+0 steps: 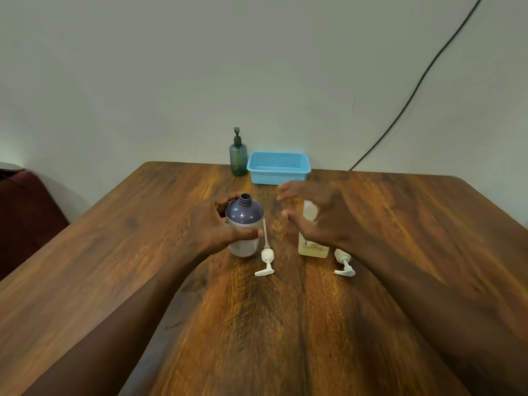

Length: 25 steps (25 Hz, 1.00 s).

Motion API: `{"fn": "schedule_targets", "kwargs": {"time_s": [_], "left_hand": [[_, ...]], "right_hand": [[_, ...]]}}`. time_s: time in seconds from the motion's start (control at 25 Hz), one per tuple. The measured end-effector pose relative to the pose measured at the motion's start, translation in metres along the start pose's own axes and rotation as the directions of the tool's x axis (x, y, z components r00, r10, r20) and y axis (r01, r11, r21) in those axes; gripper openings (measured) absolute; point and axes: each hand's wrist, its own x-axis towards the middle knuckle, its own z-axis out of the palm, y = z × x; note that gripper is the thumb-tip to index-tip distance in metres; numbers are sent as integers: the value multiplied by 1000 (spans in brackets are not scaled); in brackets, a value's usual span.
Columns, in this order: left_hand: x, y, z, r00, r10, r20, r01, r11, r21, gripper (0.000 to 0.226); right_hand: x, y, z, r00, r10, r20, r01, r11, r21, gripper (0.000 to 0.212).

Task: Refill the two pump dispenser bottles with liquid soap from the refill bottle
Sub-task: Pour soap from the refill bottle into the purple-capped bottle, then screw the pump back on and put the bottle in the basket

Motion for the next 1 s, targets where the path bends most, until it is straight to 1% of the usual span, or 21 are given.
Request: {"fn": "schedule_targets", "kwargs": {"time_s": [0.04,0.12,0.2,0.28,0.36,0.4,0.48,0.56,0.6,0.64,0.72,0.8,0.84,0.92,1.0], "left_hand": [[-3,-4,-3,1000,0,-9,0,1000,8,84],[-8,-8,-7,1000,-6,-23,6,1000,9,81],[-12,-11,-11,999,-5,-42,5,1000,10,79],[-15,-16,-14,998,-10,-59,11,1000,15,79],[-17,-21,-15,998,-26,-59,27,999,24,80],[-18,-24,-16,998,-30,-60,32,999,28,81],[-19,-27,-16,997,-24,-68,26,999,30,82],[-20,-28,-17,997,-21,-78,23,999,27,83],[-21,-29,-17,997,-22,-81,24,999,25,84],[-22,-29,-17,996,-24,-82,26,999,20,85],[-23,-28,-18,995,-32,-90,32,999,9,91],[-23,-28,-19,994,-51,-95,51,999,-4,95],[-23,-27,-19,994,-58,-89,58,998,-7,94],[-22,-26,-20,995,-55,-77,56,998,7,88],[-20,-25,-19,996,-54,-73,56,998,25,85]], "right_hand": [[0,-1,8,998,-21,65,19,999,30,33],[-1,1,25,969,-30,246,19,999,45,36],[-2,6,45,886,-9,464,12,1000,-5,44],[-4,10,62,774,48,632,38,992,-122,49],[-7,13,72,688,69,722,116,972,-203,50],[-8,12,75,664,70,745,147,964,-221,50],[-10,10,76,647,85,757,160,957,-244,48],[-9,8,75,666,81,742,162,955,-250,45],[-7,5,72,690,71,720,139,964,-229,43],[-4,2,68,727,65,684,86,979,-186,42],[6,-5,54,825,50,563,-25,998,-51,40],[16,-8,43,918,47,395,-71,996,47,36],[20,-10,39,950,73,304,-100,992,76,34],[29,-15,32,977,167,136,-187,970,158,32],[39,-22,26,968,250,22,-247,932,264,33]]}}
